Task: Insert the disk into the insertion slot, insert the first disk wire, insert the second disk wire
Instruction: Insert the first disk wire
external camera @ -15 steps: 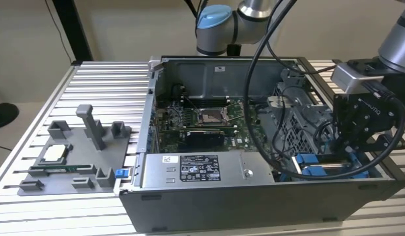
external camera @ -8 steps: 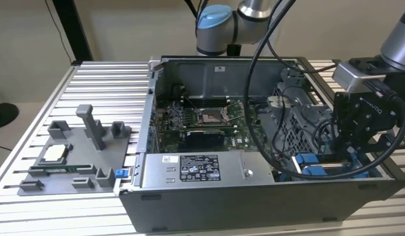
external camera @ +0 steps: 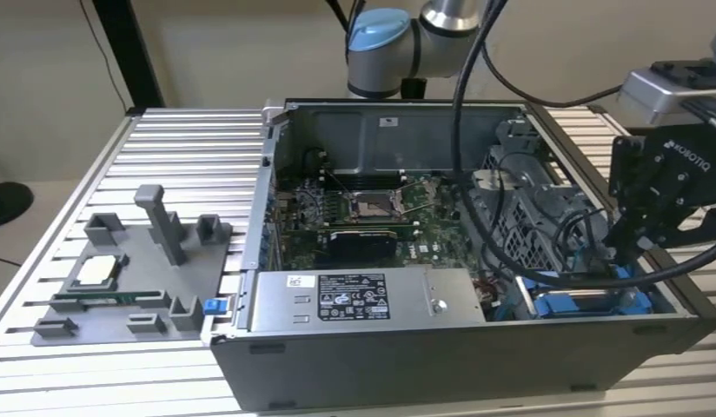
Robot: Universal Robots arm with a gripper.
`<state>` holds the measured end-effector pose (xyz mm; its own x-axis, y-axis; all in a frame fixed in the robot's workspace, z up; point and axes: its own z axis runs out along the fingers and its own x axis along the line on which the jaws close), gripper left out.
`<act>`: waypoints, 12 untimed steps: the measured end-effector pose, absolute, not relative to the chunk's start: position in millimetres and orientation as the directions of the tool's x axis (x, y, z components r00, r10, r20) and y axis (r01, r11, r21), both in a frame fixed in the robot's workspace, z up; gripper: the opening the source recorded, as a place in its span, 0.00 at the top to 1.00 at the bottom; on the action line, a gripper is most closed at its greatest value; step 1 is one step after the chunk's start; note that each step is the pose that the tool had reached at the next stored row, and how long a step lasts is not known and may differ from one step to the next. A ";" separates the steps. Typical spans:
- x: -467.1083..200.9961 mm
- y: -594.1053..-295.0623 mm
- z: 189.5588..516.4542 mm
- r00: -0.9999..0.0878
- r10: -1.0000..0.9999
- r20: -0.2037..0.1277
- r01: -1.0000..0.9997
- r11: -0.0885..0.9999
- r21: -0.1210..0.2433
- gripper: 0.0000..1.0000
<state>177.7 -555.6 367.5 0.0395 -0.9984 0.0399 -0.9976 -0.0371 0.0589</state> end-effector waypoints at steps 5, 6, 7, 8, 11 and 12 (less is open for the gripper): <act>198.1 -555.5 367.7 0.040 -0.998 0.039 -0.996 -0.037 0.079 1.00; 201.5 -555.5 367.6 0.040 -0.998 0.039 -0.996 -0.037 0.085 1.00; 204.8 -555.5 367.7 0.041 -0.998 0.039 -0.995 -0.037 0.091 1.00; 207.8 -555.5 367.7 0.041 -0.998 0.039 -0.995 -0.037 0.097 1.00; 211.0 -555.4 367.5 0.042 -0.998 0.037 -0.992 -0.037 0.122 0.00; 211.3 -555.3 367.3 0.042 -0.998 0.037 -0.990 -0.037 0.134 0.00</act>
<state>211.3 -555.3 367.3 0.0424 -0.9984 0.0370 -0.9903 -0.0370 0.1341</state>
